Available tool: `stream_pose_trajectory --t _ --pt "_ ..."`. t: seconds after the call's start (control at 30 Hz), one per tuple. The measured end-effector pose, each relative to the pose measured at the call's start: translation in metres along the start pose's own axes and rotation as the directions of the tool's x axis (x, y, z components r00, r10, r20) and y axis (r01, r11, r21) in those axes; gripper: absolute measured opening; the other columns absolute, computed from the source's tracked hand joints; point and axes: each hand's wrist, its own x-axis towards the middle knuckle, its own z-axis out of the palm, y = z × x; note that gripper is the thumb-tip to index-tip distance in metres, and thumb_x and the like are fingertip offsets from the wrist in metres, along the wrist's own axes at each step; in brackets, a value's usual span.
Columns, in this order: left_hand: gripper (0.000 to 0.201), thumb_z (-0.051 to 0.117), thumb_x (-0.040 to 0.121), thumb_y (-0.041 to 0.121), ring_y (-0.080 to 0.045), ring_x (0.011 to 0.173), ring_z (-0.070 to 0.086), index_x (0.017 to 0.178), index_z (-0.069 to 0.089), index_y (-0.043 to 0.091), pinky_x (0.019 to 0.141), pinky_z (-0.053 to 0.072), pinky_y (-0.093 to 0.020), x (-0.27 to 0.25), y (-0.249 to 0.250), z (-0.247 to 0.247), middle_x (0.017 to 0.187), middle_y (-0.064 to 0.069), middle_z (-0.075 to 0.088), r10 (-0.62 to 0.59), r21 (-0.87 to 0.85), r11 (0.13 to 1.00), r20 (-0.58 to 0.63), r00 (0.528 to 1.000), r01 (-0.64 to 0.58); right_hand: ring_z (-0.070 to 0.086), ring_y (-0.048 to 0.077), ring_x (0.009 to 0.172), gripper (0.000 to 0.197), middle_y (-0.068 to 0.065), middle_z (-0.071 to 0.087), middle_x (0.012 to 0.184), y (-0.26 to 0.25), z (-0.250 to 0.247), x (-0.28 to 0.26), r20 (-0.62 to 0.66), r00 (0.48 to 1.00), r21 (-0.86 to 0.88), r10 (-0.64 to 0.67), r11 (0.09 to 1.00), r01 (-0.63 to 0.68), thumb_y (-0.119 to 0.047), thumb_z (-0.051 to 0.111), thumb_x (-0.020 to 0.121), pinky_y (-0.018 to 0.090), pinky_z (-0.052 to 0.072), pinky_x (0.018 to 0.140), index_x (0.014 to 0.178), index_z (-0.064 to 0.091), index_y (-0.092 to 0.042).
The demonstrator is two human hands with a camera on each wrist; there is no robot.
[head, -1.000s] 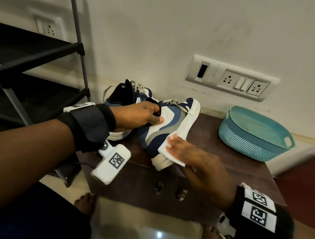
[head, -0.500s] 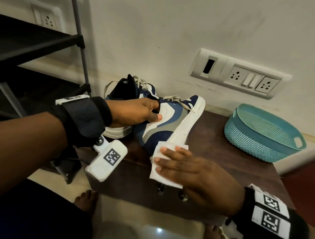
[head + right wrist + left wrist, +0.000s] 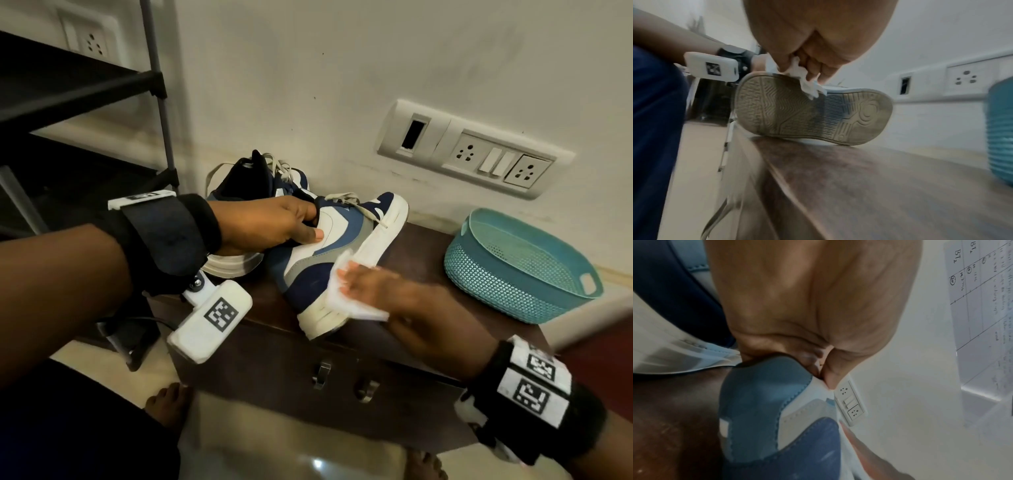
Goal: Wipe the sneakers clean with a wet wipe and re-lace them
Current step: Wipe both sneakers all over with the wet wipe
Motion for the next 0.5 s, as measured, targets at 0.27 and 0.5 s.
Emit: stream_pose_trajectory --t 0.27,0.5 --pt "0.034 0.048 0.105 0.017 -0.008 0.053 0.037 0.071 0.047 0.012 0.055 0.035 -0.019 0.000 0.007 0.008 0.060 0.001 0.044 -0.038 0.032 0.999 -0.128 0.991 0.042 0.059 -0.003 0.065 0.022 -0.014 0.073 0.076 -0.006 -0.035 0.024 -0.613 0.535 0.496 0.581 0.810 -0.312 -0.014 0.059 0.102 0.017 0.047 0.058 0.105 0.076 -0.029" --pt "0.031 0.045 0.106 0.032 -0.026 0.068 0.033 0.089 0.057 0.010 0.065 0.028 -0.027 0.008 0.009 0.015 0.074 -0.010 0.044 -0.019 -0.194 0.981 -0.111 0.994 -0.003 0.048 -0.001 0.137 0.038 -0.012 0.056 0.143 -0.016 0.012 0.042 -0.385 0.892 0.003 0.238 0.967 -0.256 -0.019 0.056 0.100 0.032 0.043 0.114 0.137 0.064 -0.021"
